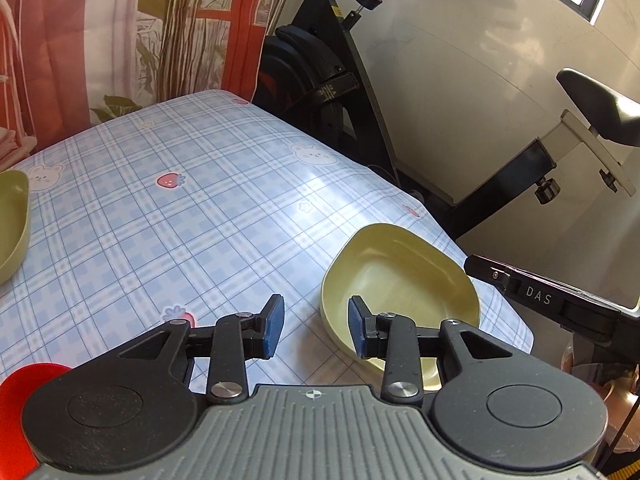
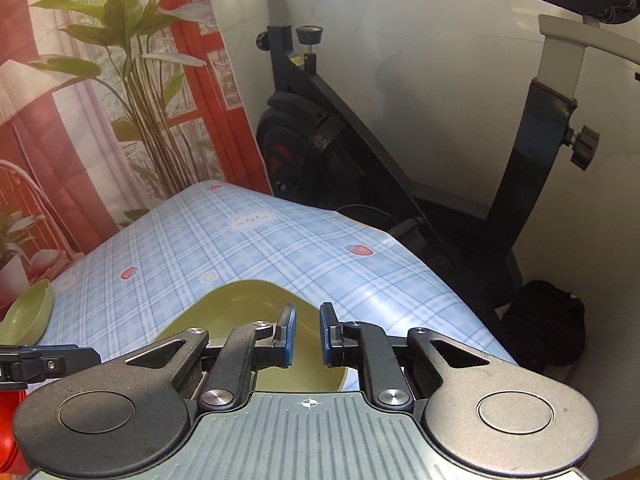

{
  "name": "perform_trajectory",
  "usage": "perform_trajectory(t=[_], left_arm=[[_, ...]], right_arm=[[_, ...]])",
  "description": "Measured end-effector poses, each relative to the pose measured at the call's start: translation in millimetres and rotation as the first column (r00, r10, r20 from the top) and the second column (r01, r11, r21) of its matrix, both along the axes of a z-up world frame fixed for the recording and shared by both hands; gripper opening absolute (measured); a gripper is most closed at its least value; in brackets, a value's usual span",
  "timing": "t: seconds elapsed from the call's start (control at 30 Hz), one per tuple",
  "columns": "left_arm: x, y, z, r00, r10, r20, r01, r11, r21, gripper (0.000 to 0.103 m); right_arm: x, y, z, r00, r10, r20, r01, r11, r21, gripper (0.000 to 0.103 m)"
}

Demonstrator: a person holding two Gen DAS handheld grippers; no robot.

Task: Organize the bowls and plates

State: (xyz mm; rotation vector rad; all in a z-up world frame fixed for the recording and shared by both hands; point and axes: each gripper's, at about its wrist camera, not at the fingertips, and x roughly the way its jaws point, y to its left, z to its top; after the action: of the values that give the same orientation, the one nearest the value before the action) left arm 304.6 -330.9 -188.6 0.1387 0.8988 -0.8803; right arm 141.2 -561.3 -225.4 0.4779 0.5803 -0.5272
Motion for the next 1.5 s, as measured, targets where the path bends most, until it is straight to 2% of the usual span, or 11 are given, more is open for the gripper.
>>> perform_trajectory(t=[0.33,0.63,0.73,0.77,0.93,1.2,1.5], left_arm=[[8.4,-19.2,-26.2,0.998,-0.011,-0.055,0.013,0.999,0.046,0.037],[3.5,-20.4,-39.4,0.995,-0.009,-0.103,0.012,1.000,0.026,0.037],[-0.1,-23.4,-40.7,0.994,-0.035,-0.108,0.037,0.999,0.017,0.033],[-1.4,-24.9,-40.1,0.993,-0.046,-0.108,0.047,0.999,0.015,0.023],[-4.3,-21.7,-33.7,0.996,-0.033,-0.088,0.034,0.999,0.013,0.021],[-11.2,6.7,-0.5,1.000,0.004,-0.029,-0.005,1.000,-0.023,0.022],[-11.1,82.0,37.3,0.996,0.085,-0.002,-0.085,0.993,-0.080,0.022]], right_arm=[[-1.6,-9.6,-18.5,0.999,-0.031,-0.021,0.032,0.999,0.044,0.016],[-2.6,-10.3,-23.5,1.000,-0.023,-0.019,0.025,0.997,0.075,0.010],[-2.1,-8.9,-24.1,1.000,-0.022,-0.022,0.024,0.997,0.080,0.007],[-1.7,-8.1,-23.7,1.000,-0.019,-0.021,0.021,0.996,0.082,0.006],[-1.2,-3.1,-17.9,1.000,-0.009,-0.011,0.010,0.997,0.081,0.006],[1.6,17.3,10.8,0.999,0.032,0.032,-0.034,0.998,0.057,0.006],[29.7,68.0,54.3,0.987,0.144,0.074,-0.146,0.989,0.029,0.006]])
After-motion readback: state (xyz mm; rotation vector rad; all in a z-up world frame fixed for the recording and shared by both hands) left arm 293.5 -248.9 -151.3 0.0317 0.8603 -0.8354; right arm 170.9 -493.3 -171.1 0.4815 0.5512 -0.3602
